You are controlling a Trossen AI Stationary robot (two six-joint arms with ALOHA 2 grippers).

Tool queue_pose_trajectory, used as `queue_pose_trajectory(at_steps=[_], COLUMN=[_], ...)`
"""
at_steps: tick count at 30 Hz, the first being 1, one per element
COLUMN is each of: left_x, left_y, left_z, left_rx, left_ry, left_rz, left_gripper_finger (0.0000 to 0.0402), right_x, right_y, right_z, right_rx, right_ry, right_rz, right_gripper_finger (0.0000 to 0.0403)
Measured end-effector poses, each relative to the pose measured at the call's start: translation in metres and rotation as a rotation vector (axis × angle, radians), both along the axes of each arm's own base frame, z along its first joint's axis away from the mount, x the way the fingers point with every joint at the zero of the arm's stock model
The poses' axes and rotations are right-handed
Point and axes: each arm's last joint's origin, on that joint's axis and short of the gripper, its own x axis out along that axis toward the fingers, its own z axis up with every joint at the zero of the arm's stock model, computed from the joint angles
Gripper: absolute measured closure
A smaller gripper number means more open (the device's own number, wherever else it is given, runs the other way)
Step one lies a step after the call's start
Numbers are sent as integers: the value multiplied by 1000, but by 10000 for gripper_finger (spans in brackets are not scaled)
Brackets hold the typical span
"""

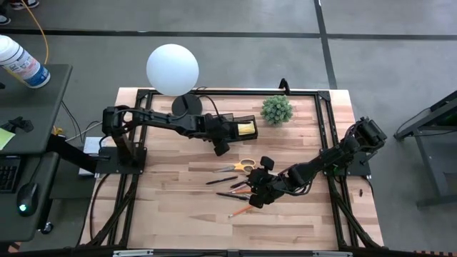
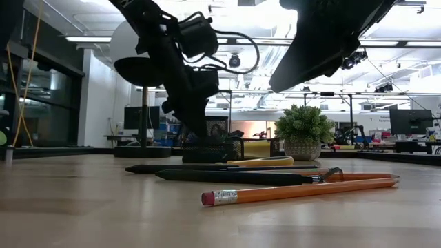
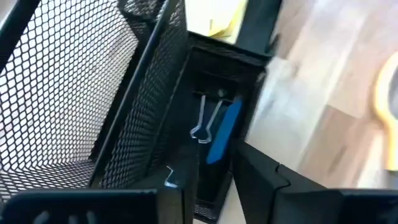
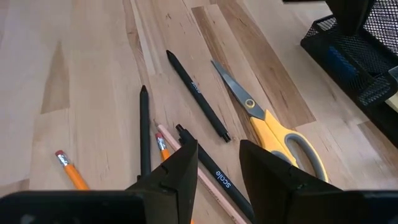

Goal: Pick and place office supplies into organizer
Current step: Put the black binder clip into the desk organizer

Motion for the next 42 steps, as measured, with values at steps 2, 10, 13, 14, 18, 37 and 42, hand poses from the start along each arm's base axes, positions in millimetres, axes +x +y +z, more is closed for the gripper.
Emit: queue_pose_trajectory(at_steps=[2,10,13,14,18,37,42], left_x=[0,9,12,12,13,2,-12], left_y=[-1,-32,-59,-68,-99,-193,-213], left_z=[7,62,74,76,77,76,72], left_rx=[-48,-167,-168,-169,-193,-302,-192], left_ry=[-31,-124,-118,-110,-91,-84,0], left_rz=[-1,-91,-190,-220,-309,-360,-374], left_gripper_finger=[318,354,373,379,398,387,387], right_x=[0,-5,-8,-9,-11,-5,-1], right_y=[0,0,1,2,3,-5,-10], right_z=[0,-3,-2,-2,-1,-4,-3], right_rx=[0,-17,-25,-26,-11,232,222], right_ry=[0,53,71,74,87,221,203], right_rz=[0,12,21,25,41,240,236], right_gripper_finger=[284,284,284,284,284,284,284])
